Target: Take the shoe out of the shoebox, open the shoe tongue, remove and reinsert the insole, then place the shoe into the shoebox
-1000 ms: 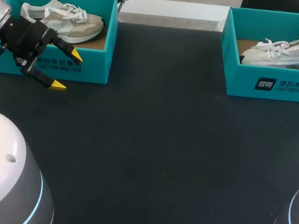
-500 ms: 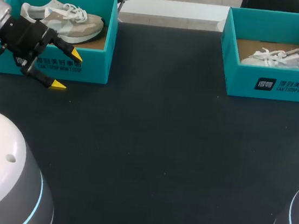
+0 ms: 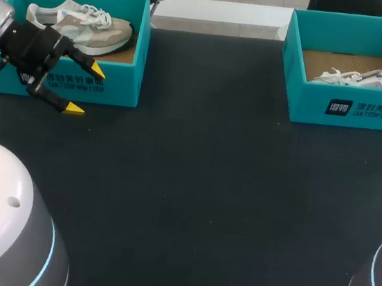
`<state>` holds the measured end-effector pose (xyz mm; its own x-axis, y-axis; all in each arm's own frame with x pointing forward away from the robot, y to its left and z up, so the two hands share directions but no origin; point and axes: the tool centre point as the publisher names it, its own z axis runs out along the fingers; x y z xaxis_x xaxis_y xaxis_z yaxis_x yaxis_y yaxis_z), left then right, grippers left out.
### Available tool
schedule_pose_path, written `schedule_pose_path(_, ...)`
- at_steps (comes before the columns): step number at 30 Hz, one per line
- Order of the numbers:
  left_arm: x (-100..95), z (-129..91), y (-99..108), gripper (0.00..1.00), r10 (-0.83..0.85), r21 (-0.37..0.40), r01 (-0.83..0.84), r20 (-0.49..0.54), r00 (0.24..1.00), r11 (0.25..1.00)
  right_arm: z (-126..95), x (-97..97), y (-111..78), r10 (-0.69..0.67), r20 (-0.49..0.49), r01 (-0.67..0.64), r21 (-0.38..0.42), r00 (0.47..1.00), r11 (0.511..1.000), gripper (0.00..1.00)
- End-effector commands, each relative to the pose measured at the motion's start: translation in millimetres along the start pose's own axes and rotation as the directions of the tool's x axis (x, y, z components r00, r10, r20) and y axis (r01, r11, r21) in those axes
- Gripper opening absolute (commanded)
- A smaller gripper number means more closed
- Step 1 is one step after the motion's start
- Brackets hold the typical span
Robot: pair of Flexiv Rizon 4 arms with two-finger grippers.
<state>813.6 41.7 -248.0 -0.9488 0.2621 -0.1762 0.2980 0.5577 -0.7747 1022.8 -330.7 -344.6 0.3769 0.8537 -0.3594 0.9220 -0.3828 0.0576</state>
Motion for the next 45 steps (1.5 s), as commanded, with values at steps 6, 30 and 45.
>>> schedule_pose_path(6,0.5,0,0,1.0,0.0,-0.003,0.0,-0.001,1.0,1.0,14,6.2,5.0,0.01,-0.013,-0.01,0.006,1.0,1.0,0.0)
schedule_pose_path(30,0.5,0,0,1.0,0.0,-0.003,0.0,-0.001,1.0,1.0,29,-6.8,8.0,0.026,0.002,-0.026,0.022,1.0,0.999,0.05)
schedule_pose_path(45,0.5,0,0,1.0,0.0,-0.003,0.0,-0.001,1.0,1.0,27,-0.8,9.0,-0.018,0.011,0.018,0.008,1.0,1.0,0.33)
